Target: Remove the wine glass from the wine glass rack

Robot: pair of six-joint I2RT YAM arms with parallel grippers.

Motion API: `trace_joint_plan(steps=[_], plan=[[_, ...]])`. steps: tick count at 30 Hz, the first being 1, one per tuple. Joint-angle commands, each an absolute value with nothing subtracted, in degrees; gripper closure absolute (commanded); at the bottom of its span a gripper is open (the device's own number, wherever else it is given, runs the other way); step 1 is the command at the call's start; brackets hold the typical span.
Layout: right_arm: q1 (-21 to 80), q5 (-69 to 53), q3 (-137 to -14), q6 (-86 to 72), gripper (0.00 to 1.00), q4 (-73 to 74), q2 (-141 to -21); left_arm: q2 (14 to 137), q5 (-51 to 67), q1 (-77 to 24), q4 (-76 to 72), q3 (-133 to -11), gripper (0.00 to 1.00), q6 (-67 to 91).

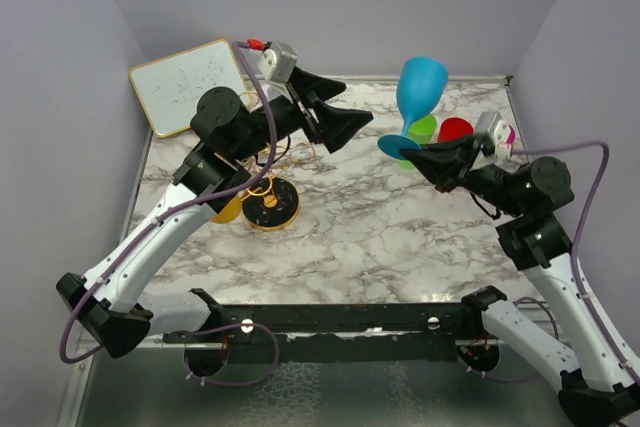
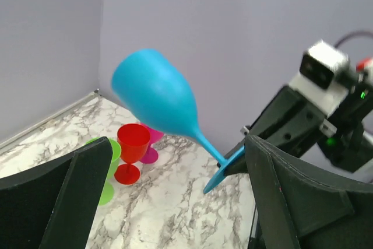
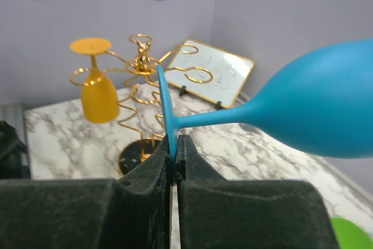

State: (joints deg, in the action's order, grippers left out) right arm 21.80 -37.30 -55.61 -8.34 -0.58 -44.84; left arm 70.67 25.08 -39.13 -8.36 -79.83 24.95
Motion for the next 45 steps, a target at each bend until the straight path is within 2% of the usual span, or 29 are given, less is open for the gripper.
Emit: trace_joint_plan(steps=[1,5,6,9,10,11,12,14,18,21,30,45], plan=[[21.96,-36.25,-42.14,14.12,0.99,-17.51,-37.05,67.48,17.7,-39.46,-4.76,-78.48,0.01,30.28],[21.93,-38.86,-35.76,21.67,0.99,-26.96,-36.54,67.55,20.76,-39.46,-4.89,-75.36,0.02,37.52],[21.91,-39.21,-36.2,21.97,0.99,-27.27,-37.59,67.77,21.46,-39.46,-5.24,-74.69,0.12,39.55],[22.05,-39.84,-37.95,23.02,0.99,-28.83,-40.38,69.15,24.65,-39.46,-6.83,-73.0,0.52,45.95],[22.13,-39.7,-38.21,23.75,0.99,-29.61,-41.19,69.74,26.27,-39.46,-8.2,-72.36,0.6,48.07],[22.21,-39.65,-38.53,24.67,0.99,-30.11,-41.71,70.38,27.81,-39.42,-9.41,-71.65,0.62,50.45],[22.31,-39.75,-38.92,25.97,0.99,-30.29,-42.3,71.12,29.33,-39.46,-10.64,-71.04,0.61,52.62],[22.5,-39.28,-39.51,28.71,0.99,-30.6,-43.58,72.26,31.42,-39.46,-12.74,-70.27,0.48,55.96],[23.12,-36.69,-39.03,32.69,0.99,-32.37,-44.83,72.45,30.73,-39.4,-13.15,-70.0,0.29,58.99],[23.66,-34.63,-38.12,35.37,0.99,-33.38,-44.86,71.21,28.48,-39.23,-12.24,-69.23,0.23,61.88],[25.8,-33.15,-37.42,39.63,0.99,-33.53,-46.12,70.34,27.72,-37.19,-20.7,-62.32,0.25,77.72],[33.62,-27.61,-36.92,52.44,0.99,-33.67,-50.19,72.84,28.64,-36.66,-24.56,-63.72,0.32,82.74]])
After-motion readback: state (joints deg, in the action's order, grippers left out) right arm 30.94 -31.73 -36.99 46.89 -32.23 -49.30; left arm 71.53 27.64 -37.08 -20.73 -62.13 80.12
